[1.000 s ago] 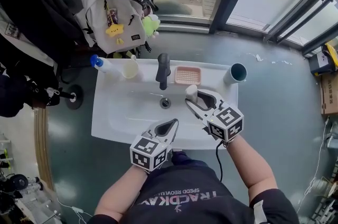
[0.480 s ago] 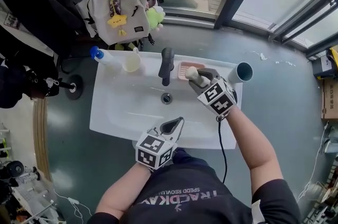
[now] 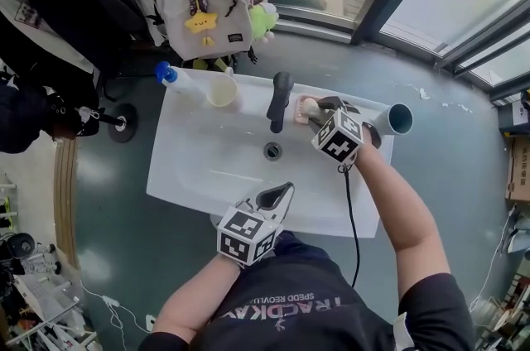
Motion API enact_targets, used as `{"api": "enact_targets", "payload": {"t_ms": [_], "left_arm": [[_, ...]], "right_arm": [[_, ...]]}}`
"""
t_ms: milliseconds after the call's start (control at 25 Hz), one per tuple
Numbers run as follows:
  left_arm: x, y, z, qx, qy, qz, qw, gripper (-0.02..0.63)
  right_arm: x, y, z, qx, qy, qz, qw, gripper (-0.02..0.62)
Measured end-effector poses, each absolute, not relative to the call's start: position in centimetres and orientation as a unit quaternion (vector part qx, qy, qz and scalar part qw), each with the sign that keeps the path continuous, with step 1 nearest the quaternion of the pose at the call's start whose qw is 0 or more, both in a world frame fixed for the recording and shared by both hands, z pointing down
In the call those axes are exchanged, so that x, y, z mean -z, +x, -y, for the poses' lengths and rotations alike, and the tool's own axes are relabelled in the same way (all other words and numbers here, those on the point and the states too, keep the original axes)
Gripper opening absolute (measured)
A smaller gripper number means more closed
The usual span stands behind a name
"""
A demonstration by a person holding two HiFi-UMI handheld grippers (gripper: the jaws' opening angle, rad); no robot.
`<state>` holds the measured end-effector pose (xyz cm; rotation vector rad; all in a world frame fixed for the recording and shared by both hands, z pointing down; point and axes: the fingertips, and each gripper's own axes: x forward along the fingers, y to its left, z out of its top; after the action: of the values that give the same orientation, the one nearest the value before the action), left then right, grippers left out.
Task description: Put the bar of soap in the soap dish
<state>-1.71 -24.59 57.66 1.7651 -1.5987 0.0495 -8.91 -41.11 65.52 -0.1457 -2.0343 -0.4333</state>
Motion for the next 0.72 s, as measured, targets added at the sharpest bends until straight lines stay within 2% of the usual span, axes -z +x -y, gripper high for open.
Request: {"api": "enact_targets", "payload": {"t_ms": [320,720], "left_arm": [[-57.6,-3.2,23.8,-0.011,0.673,0.639,0.373,0.009],[-57.3,-3.9,23.1,-0.009,0.666,0.644,0.376,0.009]], "right_arm": [[-66.9,-9.7,41.6,0.212,-0.088,0.801,0.553,0.179],[-67.1,-10.0,42.5,0.211,-0.08,0.798,0.558,0.184]]}}
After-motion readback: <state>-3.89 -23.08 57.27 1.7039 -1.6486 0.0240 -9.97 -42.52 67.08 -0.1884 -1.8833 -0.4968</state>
